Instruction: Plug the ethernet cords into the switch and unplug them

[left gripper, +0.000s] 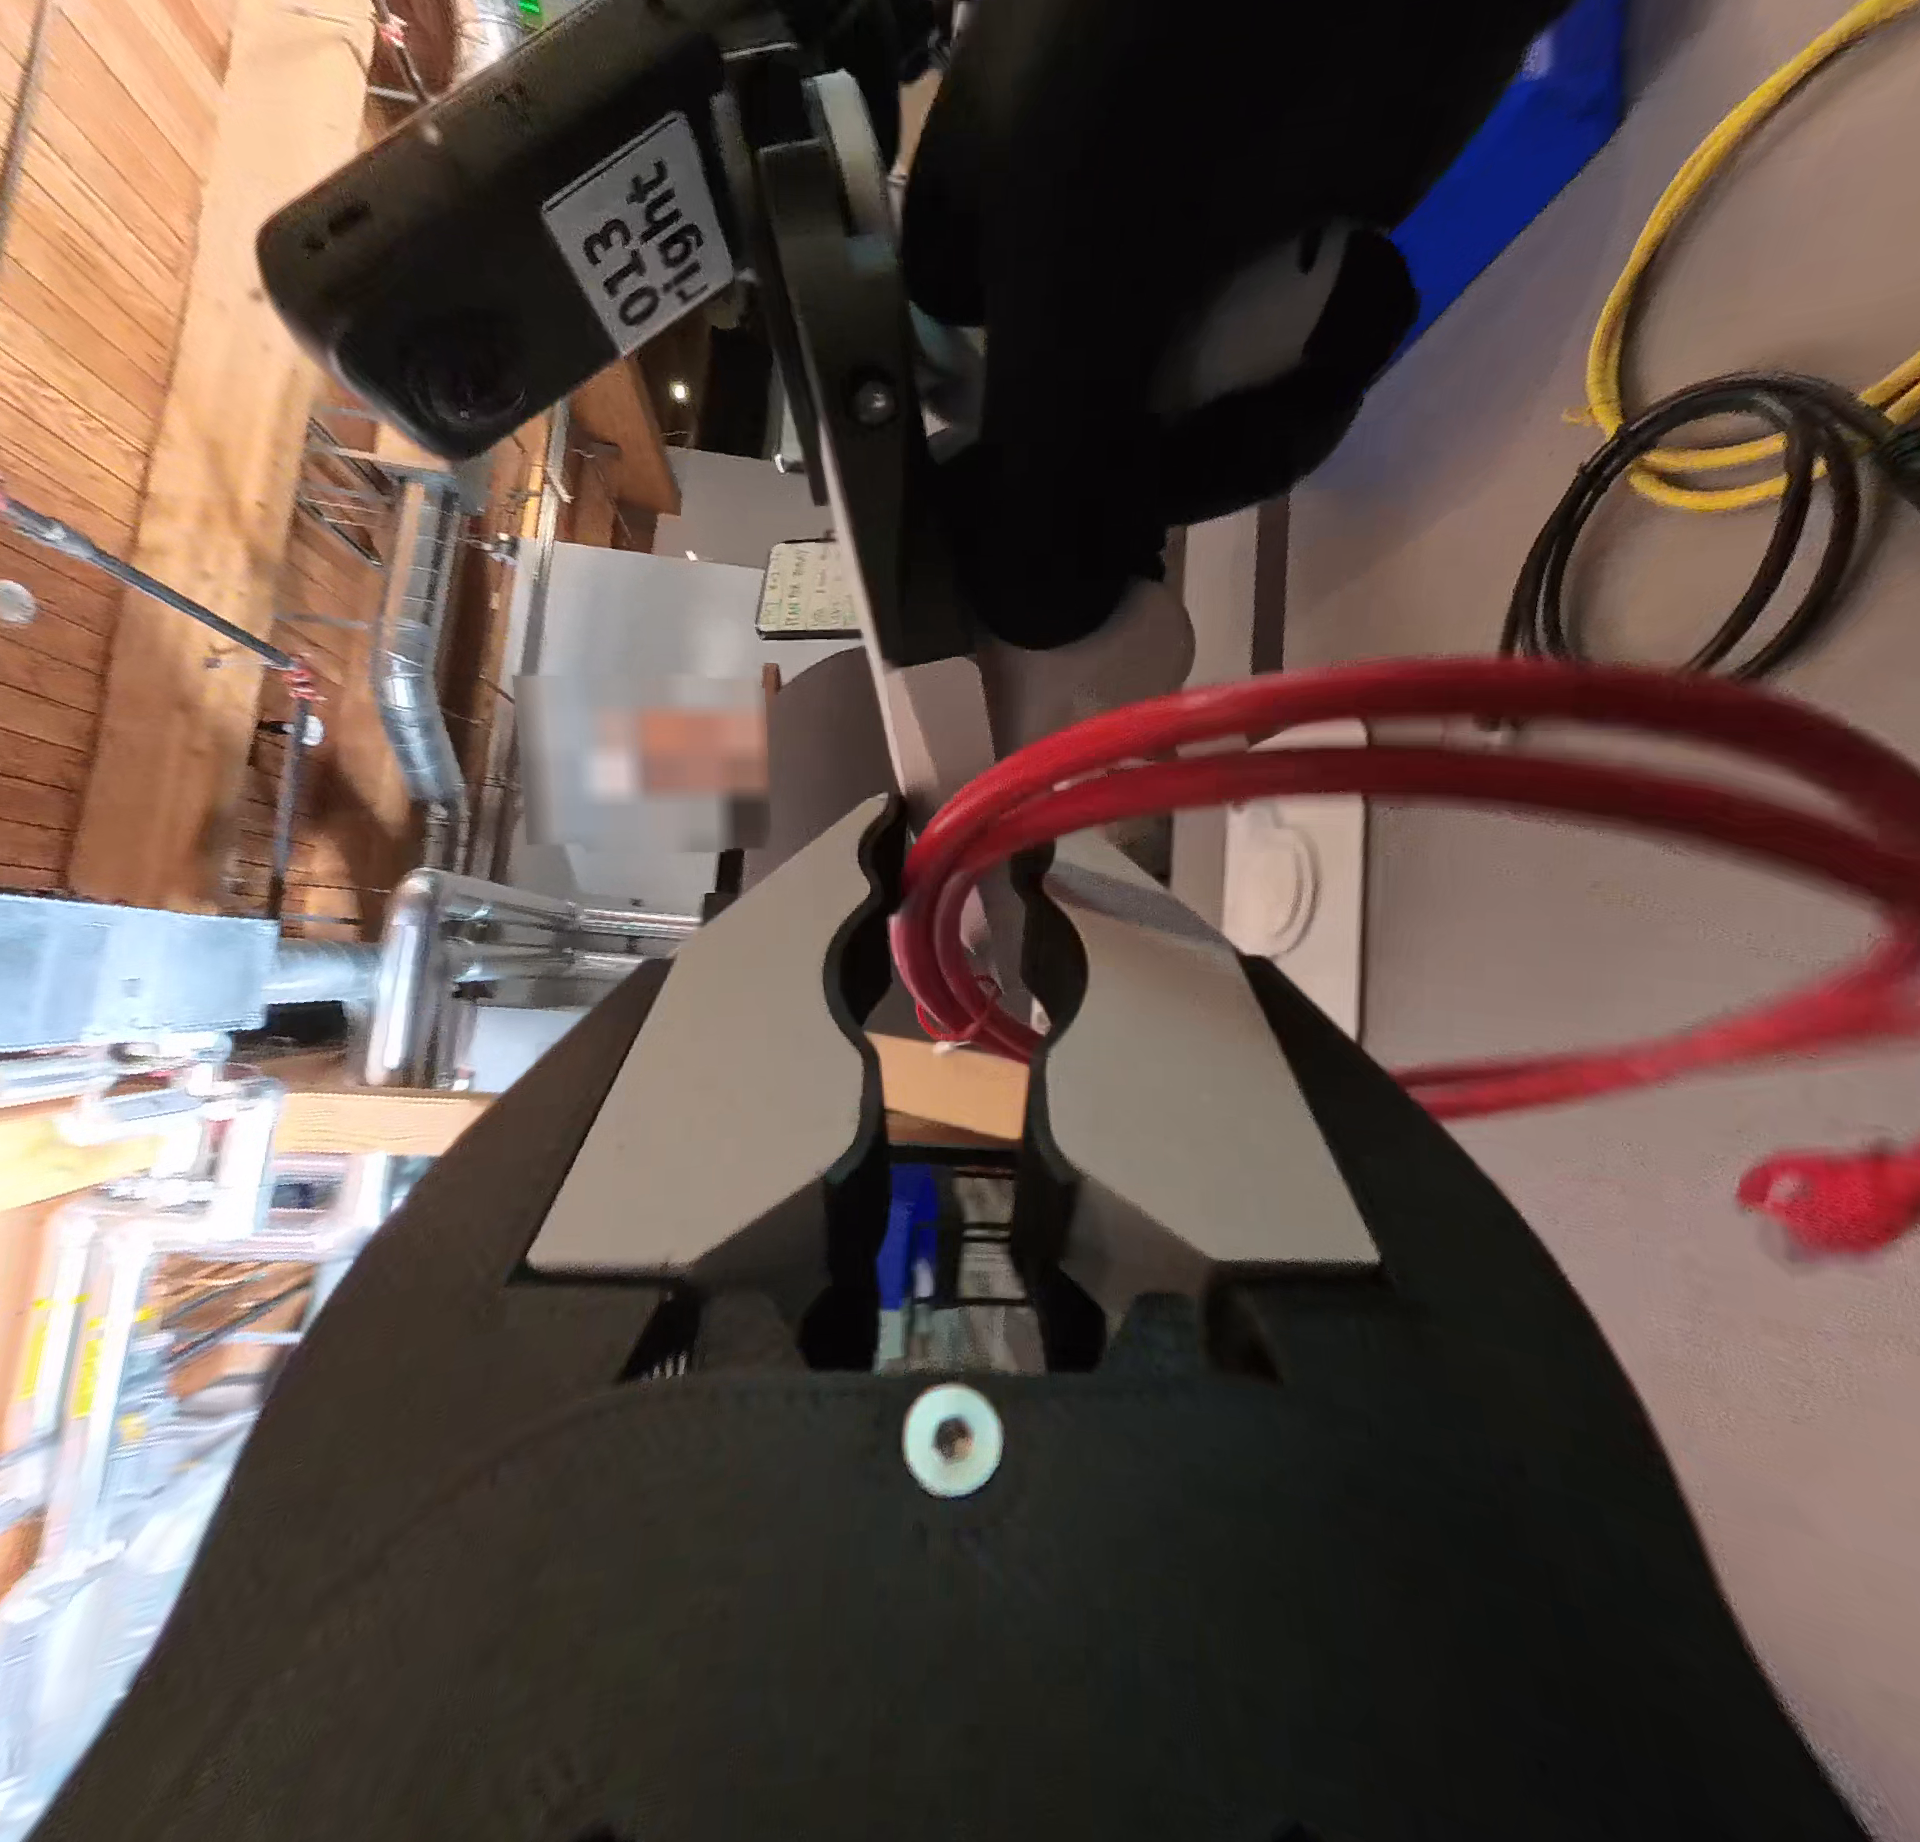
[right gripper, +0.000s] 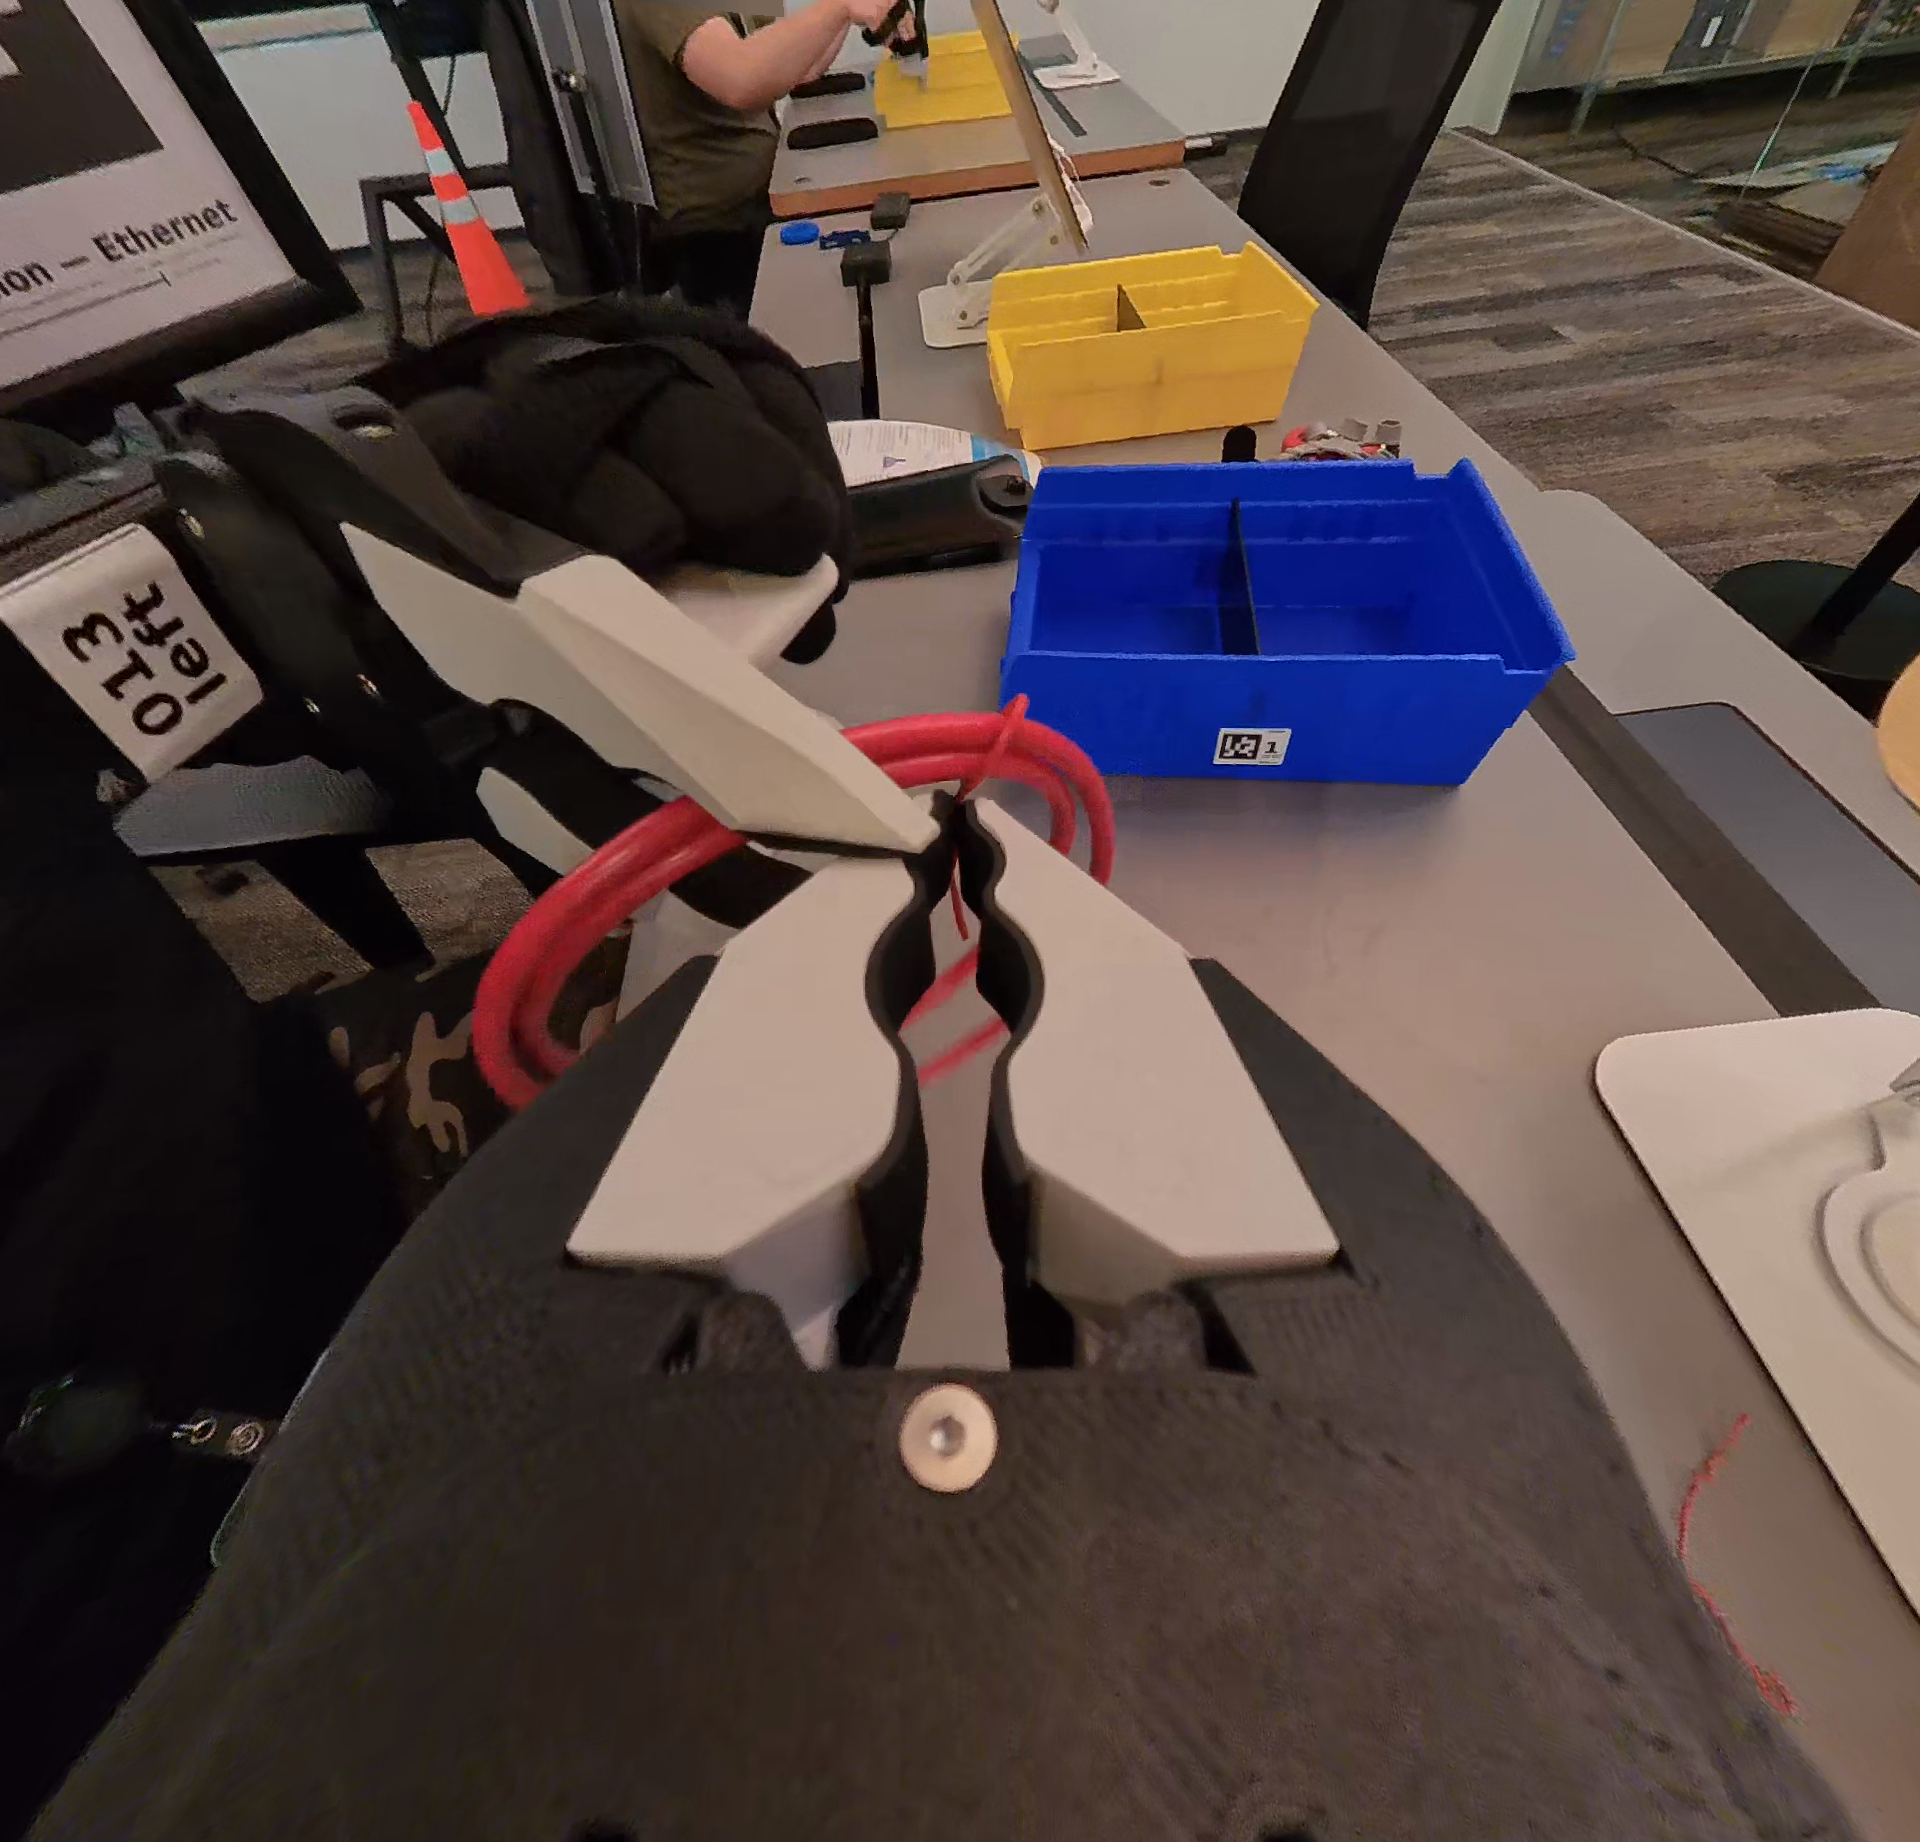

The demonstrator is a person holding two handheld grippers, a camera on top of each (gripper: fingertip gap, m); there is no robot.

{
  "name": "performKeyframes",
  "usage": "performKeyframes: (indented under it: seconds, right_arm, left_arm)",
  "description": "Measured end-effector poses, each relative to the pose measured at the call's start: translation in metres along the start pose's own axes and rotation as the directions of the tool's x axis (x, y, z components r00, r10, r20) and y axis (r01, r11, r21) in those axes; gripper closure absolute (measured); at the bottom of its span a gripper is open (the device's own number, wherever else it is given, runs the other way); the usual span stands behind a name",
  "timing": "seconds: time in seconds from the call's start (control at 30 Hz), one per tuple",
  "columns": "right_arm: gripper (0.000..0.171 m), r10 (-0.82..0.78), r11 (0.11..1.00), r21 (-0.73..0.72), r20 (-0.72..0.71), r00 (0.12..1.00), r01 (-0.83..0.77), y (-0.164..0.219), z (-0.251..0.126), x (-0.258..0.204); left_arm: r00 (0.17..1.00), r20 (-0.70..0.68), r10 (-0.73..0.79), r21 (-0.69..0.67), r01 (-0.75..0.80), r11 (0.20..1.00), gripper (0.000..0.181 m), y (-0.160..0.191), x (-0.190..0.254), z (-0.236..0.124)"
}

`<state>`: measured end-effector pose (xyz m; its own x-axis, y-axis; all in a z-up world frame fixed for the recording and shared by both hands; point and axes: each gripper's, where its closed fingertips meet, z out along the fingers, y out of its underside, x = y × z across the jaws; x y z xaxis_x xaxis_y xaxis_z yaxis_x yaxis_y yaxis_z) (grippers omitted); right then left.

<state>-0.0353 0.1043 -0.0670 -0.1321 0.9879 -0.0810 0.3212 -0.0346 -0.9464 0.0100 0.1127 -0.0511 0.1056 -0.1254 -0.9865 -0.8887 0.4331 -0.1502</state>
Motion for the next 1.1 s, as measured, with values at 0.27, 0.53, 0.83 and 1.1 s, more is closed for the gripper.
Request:
performKeyframes:
  seconds: [0.27, 0.53, 0.83, 1.1]
  right_arm:
    - [0.171, 0.017, 0.995, 0.098, 0.070, 0.997, -0.024, -0.024, -0.009, -0.016]
    - [0.171, 0.123, 0.964, 0.201, 0.240, 0.963, -0.173, -0.032, -0.013, -0.022]
    - [0.171, 0.086, 0.973, 0.191, 0.216, 0.973, -0.129, -0.031, -0.007, -0.024]
    - [0.171, -0.109, 0.990, 0.092, 0.032, 0.994, 0.105, -0.028, 0.001, -0.027]
  left_arm:
    - [0.914, -0.245, -0.324, 0.128, 0.362, 0.923, 0.163, -0.013, -0.018, -0.011]
    - [0.869, -0.343, -0.358, 0.182, 0.435, 0.882, 0.166, -0.017, -0.026, -0.020]
    - [0.646, -0.465, -0.605, 0.174, 0.737, 0.653, 0.180, -0.001, -0.068, -0.029]
    - [0.337, -0.576, -0.745, -0.161, 0.847, 0.507, 0.181, 0.017, -0.052, 0.007]
